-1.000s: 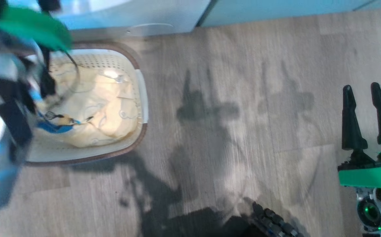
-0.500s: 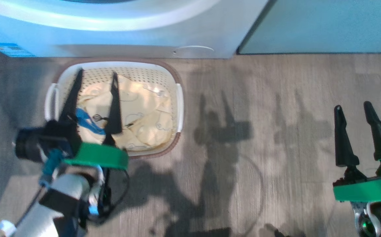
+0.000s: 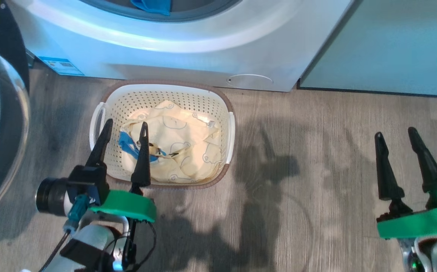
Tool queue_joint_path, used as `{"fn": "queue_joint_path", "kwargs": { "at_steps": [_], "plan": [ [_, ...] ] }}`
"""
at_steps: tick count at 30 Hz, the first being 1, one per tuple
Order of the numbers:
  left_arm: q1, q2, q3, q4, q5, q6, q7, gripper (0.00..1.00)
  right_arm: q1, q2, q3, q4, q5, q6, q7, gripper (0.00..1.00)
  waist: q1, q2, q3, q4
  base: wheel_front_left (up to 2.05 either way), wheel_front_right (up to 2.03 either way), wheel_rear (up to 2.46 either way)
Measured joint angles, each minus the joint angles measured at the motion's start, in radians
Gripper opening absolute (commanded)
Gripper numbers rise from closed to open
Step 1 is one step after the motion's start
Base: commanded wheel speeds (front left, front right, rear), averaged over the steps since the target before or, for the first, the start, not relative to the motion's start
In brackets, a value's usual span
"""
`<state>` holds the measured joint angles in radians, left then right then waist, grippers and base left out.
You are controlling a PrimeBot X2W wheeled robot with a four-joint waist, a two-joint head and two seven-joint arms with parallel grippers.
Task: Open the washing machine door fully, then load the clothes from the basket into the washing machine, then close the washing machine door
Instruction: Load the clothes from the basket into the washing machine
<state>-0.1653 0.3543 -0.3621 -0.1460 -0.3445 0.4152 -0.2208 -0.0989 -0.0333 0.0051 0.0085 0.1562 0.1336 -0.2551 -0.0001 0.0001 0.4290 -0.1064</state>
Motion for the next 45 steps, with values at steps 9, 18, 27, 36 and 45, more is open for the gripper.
{"fn": "queue_joint_path", "kwargs": {
  "at_steps": [9,18,27,36,45],
  "plan": [
    [-0.001,0.001,0.003,0.027,-0.001,-0.004,-0.001,1.00,0.016,0.000,0.016,0.012,-0.007,0.000,0.000,1.00,0.0000,0.0000,-0.010,-0.002,0.00,0.00,0.00],
    [-0.016,0.002,0.003,0.038,-0.012,-0.009,0.002,1.00,0.015,0.000,0.019,0.012,-0.003,0.000,0.000,1.00,0.0002,0.0000,0.013,-0.015,0.00,0.00,0.00],
    [-0.222,0.029,0.005,0.116,-0.060,-0.099,0.106,1.00,-0.001,0.000,0.025,0.008,0.023,0.000,0.000,1.00,0.0003,0.0000,0.092,-0.037,0.00,0.00,0.00],
    [-0.484,0.109,0.022,0.205,-0.100,-0.186,0.294,1.00,-0.060,0.000,0.047,0.007,0.094,0.000,0.000,1.00,0.0003,0.0000,0.154,-0.108,0.00,0.00,0.00],
    [-0.745,0.191,0.027,0.294,-0.135,-0.275,0.531,1.00,-0.097,0.000,0.092,0.013,0.181,0.000,0.000,1.00,0.0003,0.0000,0.204,-0.197,0.00,0.00,0.00]
  ]
}}
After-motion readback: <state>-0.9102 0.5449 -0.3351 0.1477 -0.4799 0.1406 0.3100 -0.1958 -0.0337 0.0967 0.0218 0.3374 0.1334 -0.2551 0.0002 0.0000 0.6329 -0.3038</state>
